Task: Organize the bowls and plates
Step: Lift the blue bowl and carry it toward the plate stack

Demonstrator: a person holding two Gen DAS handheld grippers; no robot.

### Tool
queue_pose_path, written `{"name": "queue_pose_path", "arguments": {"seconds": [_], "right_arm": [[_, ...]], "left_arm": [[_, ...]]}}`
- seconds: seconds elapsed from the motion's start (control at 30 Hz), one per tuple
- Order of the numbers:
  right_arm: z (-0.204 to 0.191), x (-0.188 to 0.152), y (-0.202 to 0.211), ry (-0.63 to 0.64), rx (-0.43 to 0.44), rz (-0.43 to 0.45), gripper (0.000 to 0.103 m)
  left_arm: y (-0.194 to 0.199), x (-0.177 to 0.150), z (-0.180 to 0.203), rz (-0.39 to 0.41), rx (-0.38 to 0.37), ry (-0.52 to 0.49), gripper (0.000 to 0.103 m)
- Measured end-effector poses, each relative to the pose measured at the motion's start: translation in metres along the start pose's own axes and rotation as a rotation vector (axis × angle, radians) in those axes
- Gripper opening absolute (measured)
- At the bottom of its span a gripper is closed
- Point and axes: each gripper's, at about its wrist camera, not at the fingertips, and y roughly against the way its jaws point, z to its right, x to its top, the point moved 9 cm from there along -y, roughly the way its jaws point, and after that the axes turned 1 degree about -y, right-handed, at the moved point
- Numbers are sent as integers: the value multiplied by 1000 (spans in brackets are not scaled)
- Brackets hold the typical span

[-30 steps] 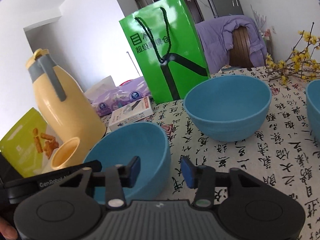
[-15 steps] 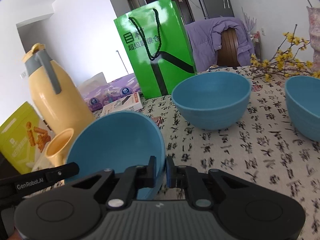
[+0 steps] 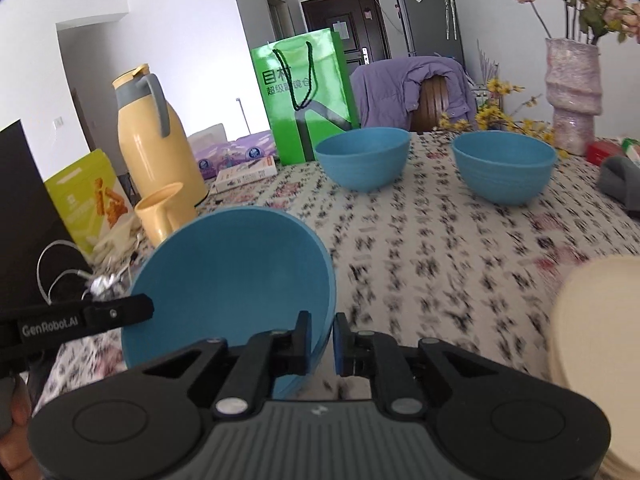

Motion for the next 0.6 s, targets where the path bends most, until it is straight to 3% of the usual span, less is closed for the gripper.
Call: {"name": "queue_pose_path", "arguments": {"seconds": [0.13, 0.33, 0.6], "right_arm": [[21, -23, 31, 3, -50, 3, 11], [36, -35, 57, 1, -59, 6, 11], [44, -28, 54, -28, -37, 7, 14]], "left_arm": [[12, -25, 22, -17, -36, 1, 8], [24, -37, 39, -24, -47, -12, 8], [12, -38, 40, -55, -47, -13, 9]]}}
